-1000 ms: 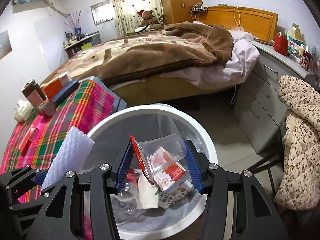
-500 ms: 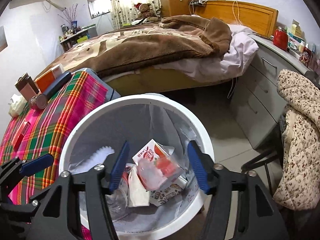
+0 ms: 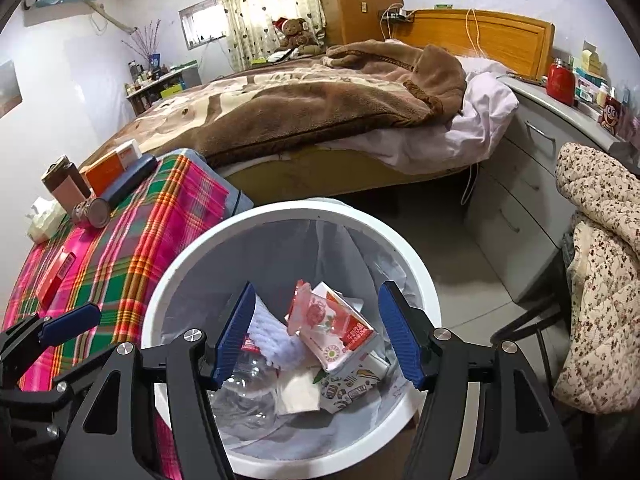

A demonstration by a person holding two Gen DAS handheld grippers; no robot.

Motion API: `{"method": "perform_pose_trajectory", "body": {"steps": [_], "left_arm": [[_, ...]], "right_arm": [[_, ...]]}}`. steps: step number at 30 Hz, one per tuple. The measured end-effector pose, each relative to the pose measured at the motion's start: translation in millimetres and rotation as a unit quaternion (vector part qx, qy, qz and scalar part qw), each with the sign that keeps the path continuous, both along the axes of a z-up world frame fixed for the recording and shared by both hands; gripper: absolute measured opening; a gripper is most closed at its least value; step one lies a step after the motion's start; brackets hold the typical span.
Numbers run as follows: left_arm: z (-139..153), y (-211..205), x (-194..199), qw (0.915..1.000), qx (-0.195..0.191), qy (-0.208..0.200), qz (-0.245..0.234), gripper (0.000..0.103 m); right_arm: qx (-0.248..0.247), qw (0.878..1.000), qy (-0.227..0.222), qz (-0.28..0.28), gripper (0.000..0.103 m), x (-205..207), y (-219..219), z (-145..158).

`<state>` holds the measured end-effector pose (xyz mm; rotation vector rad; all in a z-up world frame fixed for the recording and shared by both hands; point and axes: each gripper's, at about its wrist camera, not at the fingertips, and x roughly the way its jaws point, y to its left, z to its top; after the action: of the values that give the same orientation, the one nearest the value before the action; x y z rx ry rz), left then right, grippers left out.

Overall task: Collect trash
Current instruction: 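Open both grippers to drop the net and bag into the wastebasket, then move both tools back over the table toward the red box and can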

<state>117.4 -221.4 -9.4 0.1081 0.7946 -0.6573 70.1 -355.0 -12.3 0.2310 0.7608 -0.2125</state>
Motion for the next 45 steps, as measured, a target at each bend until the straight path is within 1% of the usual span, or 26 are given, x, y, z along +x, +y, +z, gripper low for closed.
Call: {"method": "perform_pose_trajectory", "body": {"steps": [10,16,20,25,29,36,41,45], "left_arm": [[14.8,43.4,3.0,0.9990,-0.014,-0.014,0.041,0.063],[20.4,74.7,5.2,0.9973,-0.017,-0.021,0.068,0.063],[24.2,101.9,10.3,0.9943,-0.010,-0.033,0.101,0.063],[26.8,138.3,21.2,0.9902,-0.010,-0.034,0.135,0.064],[26.5,165.3,31.8,0.9864,-0.009,-0.035,0.160,0.064],[24.3,210.1,52.3,0.9802,-0.007,-0.029,0.196,0.064],[21.5,228.9,63.3,0.9769,-0.002,-0.028,0.212,0.064],[15.8,244.2,73.4,0.9753,0.000,-0.019,0.220,0.064]], "right_arm": [[-0.018,0.998,-0.049,0.026,0.067,0.6,24.9,17.7],[-0.014,0.996,-0.073,0.049,0.071,7.1,42.8,23.4],[-0.009,0.994,-0.083,0.072,0.071,13.0,57.7,25.9],[-0.007,0.991,-0.092,0.102,0.071,27.2,80.4,30.7],[-0.016,0.987,-0.103,0.125,0.072,38.9,99.0,34.9],[-0.035,0.980,-0.098,0.171,0.072,64.0,134.5,35.7],[-0.033,0.974,-0.088,0.205,0.072,83.5,155.8,33.6],[-0.036,0.970,-0.076,0.229,0.072,101.7,171.4,31.1]]}}
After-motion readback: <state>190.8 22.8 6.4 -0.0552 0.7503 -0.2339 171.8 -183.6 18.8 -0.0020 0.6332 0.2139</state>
